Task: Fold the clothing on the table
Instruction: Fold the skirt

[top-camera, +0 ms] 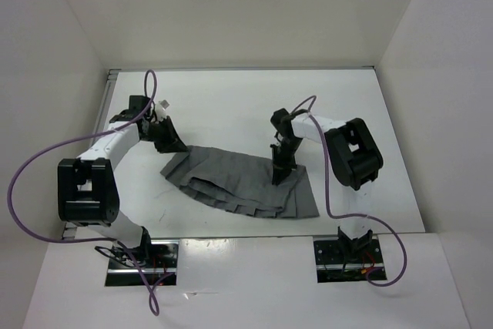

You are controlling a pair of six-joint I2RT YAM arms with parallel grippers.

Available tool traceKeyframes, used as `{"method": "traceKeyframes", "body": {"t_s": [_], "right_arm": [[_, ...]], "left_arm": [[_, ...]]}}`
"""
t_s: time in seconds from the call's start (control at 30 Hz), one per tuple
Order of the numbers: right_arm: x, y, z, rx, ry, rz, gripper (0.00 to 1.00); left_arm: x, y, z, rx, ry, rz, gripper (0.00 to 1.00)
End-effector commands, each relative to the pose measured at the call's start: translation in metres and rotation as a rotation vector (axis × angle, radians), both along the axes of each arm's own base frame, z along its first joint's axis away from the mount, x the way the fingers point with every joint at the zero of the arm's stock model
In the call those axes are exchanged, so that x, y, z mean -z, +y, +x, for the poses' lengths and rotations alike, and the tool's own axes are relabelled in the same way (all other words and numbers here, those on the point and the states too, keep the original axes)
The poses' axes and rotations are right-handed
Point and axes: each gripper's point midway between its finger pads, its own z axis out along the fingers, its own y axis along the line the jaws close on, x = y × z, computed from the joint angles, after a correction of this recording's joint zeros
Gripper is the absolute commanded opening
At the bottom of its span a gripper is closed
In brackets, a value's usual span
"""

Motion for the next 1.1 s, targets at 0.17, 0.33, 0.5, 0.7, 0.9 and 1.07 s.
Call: {"method": "traceKeyframes", "body": {"t_s": [0.17,0.33,0.5,0.7,0.9,1.07], "right_arm": [[-0.01,-0.051,0.174,0.2,-0.411,-0.202,0.18],[-0.013,-0.051,0.174,0.196,-0.402,-0.181,0.18],[-0.002,-0.051,0.161,0.199,-0.367,-0.173,0.18],[0.0,-0.053,0.148,0.197,-0.351,-0.17,0.18],[0.003,-0.052,0.143,0.195,-0.343,-0.153,0.18],[0.001,-0.053,0.141,0.186,-0.345,-0.153,0.18]], "left_arm": [[0.014,-0.008,0.006,0.014,0.036,-0.048,0.55],[0.025,-0.012,0.005,0.004,0.058,-0.057,0.64],[0.038,-0.023,0.011,-0.017,0.085,-0.092,0.64],[0.044,-0.044,0.023,-0.014,0.107,-0.126,0.57],[0.054,-0.051,0.028,-0.03,0.129,-0.098,0.4],[0.07,-0.048,0.028,-0.047,0.151,-0.031,0.36]]}}
